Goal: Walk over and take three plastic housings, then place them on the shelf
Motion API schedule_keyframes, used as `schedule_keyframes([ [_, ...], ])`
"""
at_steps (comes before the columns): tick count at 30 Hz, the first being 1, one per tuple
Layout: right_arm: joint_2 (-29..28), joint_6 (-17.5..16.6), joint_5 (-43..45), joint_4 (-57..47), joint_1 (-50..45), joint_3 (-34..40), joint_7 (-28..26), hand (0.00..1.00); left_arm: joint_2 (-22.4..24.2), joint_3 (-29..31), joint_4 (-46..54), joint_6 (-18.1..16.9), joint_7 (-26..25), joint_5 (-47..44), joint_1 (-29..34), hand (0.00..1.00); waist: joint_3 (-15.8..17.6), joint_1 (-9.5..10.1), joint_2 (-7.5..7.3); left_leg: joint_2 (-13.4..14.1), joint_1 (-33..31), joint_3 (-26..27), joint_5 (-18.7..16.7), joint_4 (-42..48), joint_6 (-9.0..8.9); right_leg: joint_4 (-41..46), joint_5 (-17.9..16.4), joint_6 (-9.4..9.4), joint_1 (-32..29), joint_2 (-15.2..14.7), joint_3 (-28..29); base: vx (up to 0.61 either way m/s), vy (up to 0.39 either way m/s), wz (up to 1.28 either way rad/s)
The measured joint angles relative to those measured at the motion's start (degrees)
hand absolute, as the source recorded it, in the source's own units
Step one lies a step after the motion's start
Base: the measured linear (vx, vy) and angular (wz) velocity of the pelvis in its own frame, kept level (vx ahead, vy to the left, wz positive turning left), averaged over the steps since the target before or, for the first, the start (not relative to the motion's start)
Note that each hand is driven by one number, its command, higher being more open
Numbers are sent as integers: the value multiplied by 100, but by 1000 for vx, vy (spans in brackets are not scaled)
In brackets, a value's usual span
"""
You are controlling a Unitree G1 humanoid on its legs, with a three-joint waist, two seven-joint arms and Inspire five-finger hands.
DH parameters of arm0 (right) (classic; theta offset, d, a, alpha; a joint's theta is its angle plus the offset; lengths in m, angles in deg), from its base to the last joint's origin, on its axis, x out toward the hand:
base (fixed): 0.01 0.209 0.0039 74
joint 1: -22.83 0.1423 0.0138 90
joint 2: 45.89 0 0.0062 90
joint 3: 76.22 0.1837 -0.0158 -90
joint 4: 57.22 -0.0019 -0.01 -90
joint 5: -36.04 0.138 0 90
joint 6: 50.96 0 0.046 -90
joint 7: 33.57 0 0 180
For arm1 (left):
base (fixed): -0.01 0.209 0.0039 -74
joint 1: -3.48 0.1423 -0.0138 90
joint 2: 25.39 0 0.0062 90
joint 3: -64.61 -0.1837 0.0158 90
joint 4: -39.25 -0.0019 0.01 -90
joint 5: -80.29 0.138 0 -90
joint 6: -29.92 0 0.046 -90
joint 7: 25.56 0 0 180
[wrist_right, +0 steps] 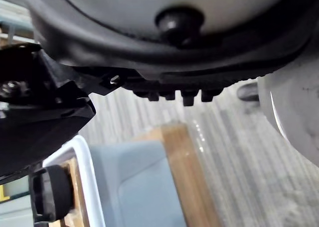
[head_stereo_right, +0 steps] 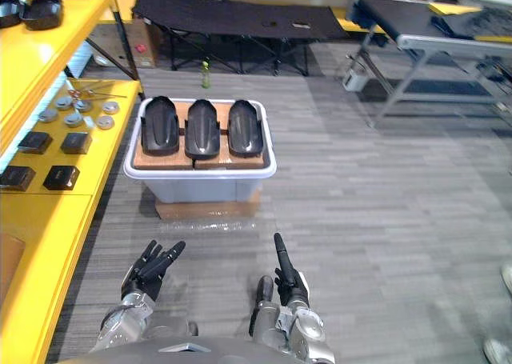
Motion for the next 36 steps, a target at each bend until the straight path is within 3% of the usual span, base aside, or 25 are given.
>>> schedule_keyframes([
  [1, 34, 0, 0, -49, -7, 41, 0, 100, 44, -5, -8, 0, -8, -54, 26, 100, -11, -15, 106, 125, 71, -69, -122, 41, -64, 268, -60, -103, -12, 67, -138, 595, -475, 61],
  [2, 71, -7, 0, -139, -24, 89, 11, 100, 125, -17, -10, -6, -19, -160, 116, 100, -127, -10, 278, 370, 114, -168, -195, 158, -166, 502, -466, -207, 23, 241, -340, 537, -419, 68],
  [3, 84, -38, -1, -221, -44, 164, 39, 100, 227, -6, -17, -5, -9, -348, 139, 100, -137, -51, 399, 492, -247, -125, -75, 873, -179, 558, -661, -298, 101, 313, -548, 505, -393, 63],
  [4, 94, -47, -1, -247, -47, 179, 59, 100, 292, -6, -11, -9, -1, -406, 98, 100, -131, -52, 413, 532, -433, -90, 43, 1235, -210, 541, -711, -331, 159, 326, -616, 299, -264, 63],
  [5, 95, -42, 0, -358, -65, 181, 83, 100, 382, -43, -17, -10, 34, -454, 152, 100, -95, -20, 396, 709, -838, 38, 401, 2070, -444, 433, -794, -420, 400, 403, -761, 364, -263, 53],
  [7, 69, -40, -6, -421, -121, 150, 99, 100, 372, -56, -3, -3, 80, -445, 199, 100, -77, -36, 403, 986, -1103, 337, 463, 2703, -516, 88, -838, -514, 915, 502, -990, 406, -236, 44],
  [8, 69, -42, -4, -412, -117, 222, 98, 100, 324, -55, -19, -5, 111, -440, 159, 100, -55, -31, 374, 1065, -1086, 602, 434, 2463, -469, -159, -817, -523, 1245, 497, -1088, 336, -154, 38],
  [11, 87, -74, 0, -415, 3, 452, 168, 100, 312, -72, -150, -10, 216, -433, -107, 100, -47, -162, 361, 1063, -1079, 967, 515, 509, -480, -559, -764, -469, 1656, 383, -1351, 282, -53, 43],
  [13, 119, -75, -5, -430, 35, 489, 291, 100, 259, -177, -233, -10, 266, -428, -197, 100, -45, -204, 380, 1046, -997, 910, 1129, -602, -477, -588, -750, -416, 1752, 315, -1356, 245, 107, 3],
  [15, 203, -96, -21, -534, 49, 465, 341, 100, 257, -293, -232, -16, 300, -387, -197, 100, -51, -190, 468, 1030, -894, 900, 2063, -1038, -515, -656, -786, -239, 1825, 322, -1234, 176, 178, -35],
  [16, 161, -102, -33, -577, 78, 430, 396, 100, 151, -340, -245, -15, 313, -185, -272, 100, -6, -213, 338, 860, -686, 1033, 1992, -1247, -467, -668, -795, -62, 1862, 109, -1099, 180, 219, -31],
  [19, 61, -106, -444, -769, 2, 362, 392, 100, -108, -557, -226, -14, 308, -45, -410, 100, -21, -221, 83, 577, -565, 1258, 2091, -1665, -323, -761, -711, 85, 1732, -140, -998, 128, 180, -24],
  [23, -94, -107, -936, -1198, -215, 317, 530, 100, -405, -675, -197, 1, 208, -60, -462, 100, -29, -344, 14, 307, -332, 1379, 2186, -2037, -181, -858, -570, 293, 1787, -365, -980, 79, 100, -5],
  [28, -122, -121, -1126, -2135, -647, 466, 685, 100, -518, -669, -189, 22, 205, -68, -386, 100, -54, -358, -15, 314, -187, 1437, 2218, -2344, -141, -590, -548, 322, 1622, -400, -974, -7, 21, -6],
  [30, -104, -171, -1130, -2246, -662, 795, 769, 100, -454, -756, -179, 159, 328, -56, -261, 100, -55, -397, 31, 424, -155, 1424, 2151, -2518, -150, 743, -524, 305, 910, -437, -781, -87, 60, -2],
  [32, -118, -243, -1128, -2261, -744, 926, 892, 100, -467, -804, -175, 222, 409, -40, -208, 100, 28, -489, 3, 528, -28, 1294, 2184, -2480, -103, 1486, -315, 240, 635, -461, -586, -37, 40, 21],
  [33, -144, -246, -1125, -2269, -793, 936, 914, 100, -477, -800, -179, 251, 394, -39, -155, 100, 40, -510, 3, 570, -14, 1262, 2181, -2456, -103, 1496, -416, 197, 629, -436, -578, 3, 19, 24],
  [34, -214, -261, -1122, -2372, -923, 945, 949, 100, -536, -787, -177, 269, 376, -45, -78, 100, -9, -509, -110, 596, -21, 1243, 2146, -2383, -110, 1075, -513, 179, 728, -372, -519, -7, -16, 15],
  [35, -266, -275, -1122, -2484, -986, 941, 938, 100, -622, -732, -152, 267, 372, -75, -40, 100, -35, -503, -232, 562, -86, 1243, 2116, -2320, -142, 582, -298, 301, 823, -328, -493, -1, -114, 9],
  [36, -302, -343, -1123, -2552, -950, 938, 864, 100, -713, -631, -103, 266, 312, -197, -19, 100, -28, -484, -347, 560, -99, 1233, 2087, -2287, -202, 8, -72, 292, 1044, -275, -557, 3, -145, 0],
])
